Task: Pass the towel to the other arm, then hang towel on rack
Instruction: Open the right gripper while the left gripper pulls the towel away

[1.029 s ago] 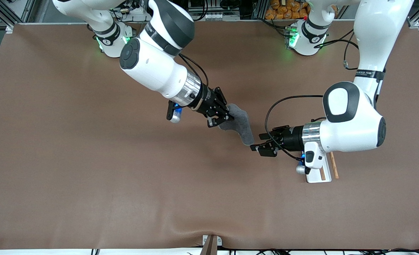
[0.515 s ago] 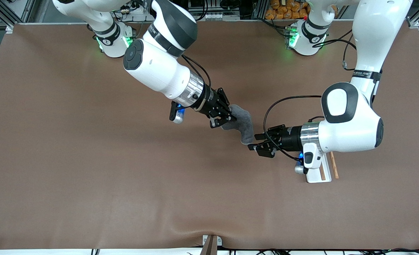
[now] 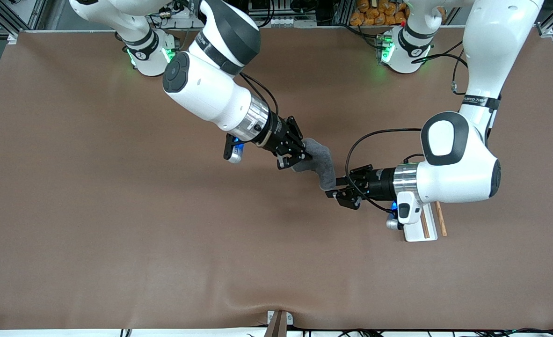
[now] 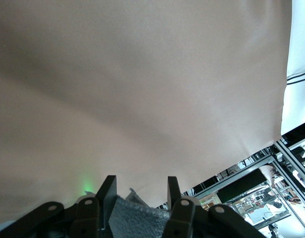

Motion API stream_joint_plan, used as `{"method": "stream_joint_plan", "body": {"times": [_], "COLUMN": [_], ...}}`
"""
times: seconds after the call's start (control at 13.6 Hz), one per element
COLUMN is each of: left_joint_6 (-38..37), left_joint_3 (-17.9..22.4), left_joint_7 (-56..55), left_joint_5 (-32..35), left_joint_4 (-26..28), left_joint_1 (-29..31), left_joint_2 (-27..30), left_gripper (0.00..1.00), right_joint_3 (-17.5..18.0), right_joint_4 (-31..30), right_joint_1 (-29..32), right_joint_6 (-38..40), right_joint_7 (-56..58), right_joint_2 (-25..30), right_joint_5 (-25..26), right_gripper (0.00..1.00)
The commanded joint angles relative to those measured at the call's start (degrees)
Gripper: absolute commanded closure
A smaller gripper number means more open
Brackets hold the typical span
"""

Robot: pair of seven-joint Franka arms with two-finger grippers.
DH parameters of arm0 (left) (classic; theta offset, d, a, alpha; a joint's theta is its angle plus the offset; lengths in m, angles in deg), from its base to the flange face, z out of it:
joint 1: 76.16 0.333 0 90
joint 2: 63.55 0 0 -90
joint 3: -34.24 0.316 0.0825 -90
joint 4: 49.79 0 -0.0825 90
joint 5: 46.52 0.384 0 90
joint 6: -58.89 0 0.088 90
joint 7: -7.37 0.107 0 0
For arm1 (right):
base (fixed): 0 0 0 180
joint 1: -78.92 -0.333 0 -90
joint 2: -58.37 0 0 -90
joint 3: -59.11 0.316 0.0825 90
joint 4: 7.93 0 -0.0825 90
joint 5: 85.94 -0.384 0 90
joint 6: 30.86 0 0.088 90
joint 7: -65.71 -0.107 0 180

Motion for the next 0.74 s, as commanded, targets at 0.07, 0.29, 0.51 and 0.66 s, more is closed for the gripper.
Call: {"method": "stream_joint_plan", "body": {"times": [0.07, 0.29, 0.51, 0.66], "left_joint_6": [-0.49, -2.33, -3.39, -3.66], "left_joint_3": [-0.05, -0.05, -0.05, 0.04], "left_joint_7": [-2.14, -2.76, -3.29, -3.29], "left_joint_5": [-0.98, -0.54, -0.36, -0.28], "left_joint_4": [-1.05, -1.05, -1.14, -1.14], "left_joint_1": [-0.49, -0.40, -0.23, 0.03], "left_joint_2": [0.03, 0.21, 0.38, 0.91], "left_gripper": [0.61, 0.69, 0.96, 1.00], "right_joint_3": [-0.65, -0.65, -0.65, -0.65], "right_joint_4": [2.32, 2.32, 2.32, 2.32], "right_joint_1": [-0.77, -0.77, -0.77, -0.77], "right_joint_6": [-0.02, -0.02, -0.02, -0.02], "right_joint_7": [-1.16, -1.16, -1.16, -1.07], "right_joint_2": [-1.37, -1.37, -1.37, -1.37], "right_joint_5": [-0.68, -0.59, -0.59, -0.59], "right_gripper": [1.00, 1.00, 1.00, 1.00]}}
